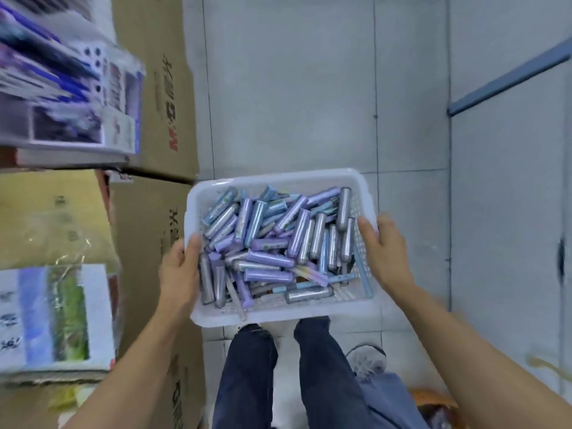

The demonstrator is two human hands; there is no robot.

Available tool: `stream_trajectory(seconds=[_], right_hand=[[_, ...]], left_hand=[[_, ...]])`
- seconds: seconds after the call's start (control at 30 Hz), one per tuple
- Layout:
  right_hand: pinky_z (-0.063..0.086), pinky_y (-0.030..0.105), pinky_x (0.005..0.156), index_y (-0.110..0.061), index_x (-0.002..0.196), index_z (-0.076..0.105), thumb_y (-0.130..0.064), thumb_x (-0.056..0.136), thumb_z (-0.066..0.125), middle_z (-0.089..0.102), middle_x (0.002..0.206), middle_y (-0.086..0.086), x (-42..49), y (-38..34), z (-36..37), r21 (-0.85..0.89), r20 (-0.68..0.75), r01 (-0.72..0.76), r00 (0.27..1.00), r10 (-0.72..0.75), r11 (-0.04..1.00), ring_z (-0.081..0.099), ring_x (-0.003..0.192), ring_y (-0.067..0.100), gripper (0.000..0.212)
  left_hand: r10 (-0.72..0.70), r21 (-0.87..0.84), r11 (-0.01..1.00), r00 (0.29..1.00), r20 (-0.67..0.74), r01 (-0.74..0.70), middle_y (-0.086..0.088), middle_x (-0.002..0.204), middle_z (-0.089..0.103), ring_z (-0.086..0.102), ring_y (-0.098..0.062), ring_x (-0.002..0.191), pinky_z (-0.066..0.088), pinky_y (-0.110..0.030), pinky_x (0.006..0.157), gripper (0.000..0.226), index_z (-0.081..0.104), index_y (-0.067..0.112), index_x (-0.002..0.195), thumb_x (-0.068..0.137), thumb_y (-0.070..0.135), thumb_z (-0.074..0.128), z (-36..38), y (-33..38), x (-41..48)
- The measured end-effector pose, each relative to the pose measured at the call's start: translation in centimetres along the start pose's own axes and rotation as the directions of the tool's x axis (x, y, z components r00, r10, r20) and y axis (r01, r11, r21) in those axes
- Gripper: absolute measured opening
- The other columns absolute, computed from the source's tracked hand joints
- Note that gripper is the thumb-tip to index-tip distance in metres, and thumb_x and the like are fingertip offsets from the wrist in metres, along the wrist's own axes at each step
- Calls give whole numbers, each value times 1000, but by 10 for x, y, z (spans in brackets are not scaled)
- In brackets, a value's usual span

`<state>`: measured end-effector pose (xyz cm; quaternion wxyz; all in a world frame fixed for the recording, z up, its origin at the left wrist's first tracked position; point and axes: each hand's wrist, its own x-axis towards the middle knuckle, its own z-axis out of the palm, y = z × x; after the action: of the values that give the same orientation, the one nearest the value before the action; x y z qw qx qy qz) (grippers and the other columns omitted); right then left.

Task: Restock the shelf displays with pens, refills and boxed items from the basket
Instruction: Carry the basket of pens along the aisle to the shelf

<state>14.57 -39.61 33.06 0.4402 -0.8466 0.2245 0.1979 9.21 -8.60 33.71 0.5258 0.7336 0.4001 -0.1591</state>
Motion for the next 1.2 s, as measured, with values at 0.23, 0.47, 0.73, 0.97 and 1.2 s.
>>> stream_trajectory(seconds=[0.23,0.47,0.73,0.97,1.2], right_hand=[[33,11,52,-26,72,38,-31,101,48,36,66,-9,-48,-155,-143,74,-88,165,983,-158,984,40,53,-7,31],[34,9,49,-27,71,40,-32,99,52,40,66,-9,-37,-273,-213,112,-169,229,963,-209,967,40,54,-1,31],[29,17,49,-20,71,33,-34,99,51,32,67,-5,30,-387,-261,127,-208,255,952,-226,959,28,55,5,36],[32,18,50,-3,82,45,-40,98,50,37,73,3,164,-481,-308,120,-211,275,946,-246,954,33,61,12,41],[31,11,44,-17,73,40,-34,97,54,38,68,-2,314,-607,-356,90,-203,320,933,-297,943,34,56,8,32]], left_hand=[[191,47,981,982,-17,-190,-6,81,70,63,-20,75,52,-39,70,41,65,10,90,100,45,45,-40,199,-101],[306,13,952,952,-2,-306,-28,69,50,45,-26,64,34,-38,63,53,49,-2,77,101,44,43,-70,331,-112],[347,54,936,937,40,-349,-30,86,64,59,-30,73,46,-41,70,59,62,-5,97,99,50,43,-77,475,-54],[347,51,936,938,16,-348,-11,85,72,67,-29,80,53,-42,75,49,68,13,94,98,54,41,-36,613,26],[322,12,947,947,-4,-322,-9,88,74,69,-30,86,56,-46,77,49,69,11,98,100,51,40,0,761,124]])
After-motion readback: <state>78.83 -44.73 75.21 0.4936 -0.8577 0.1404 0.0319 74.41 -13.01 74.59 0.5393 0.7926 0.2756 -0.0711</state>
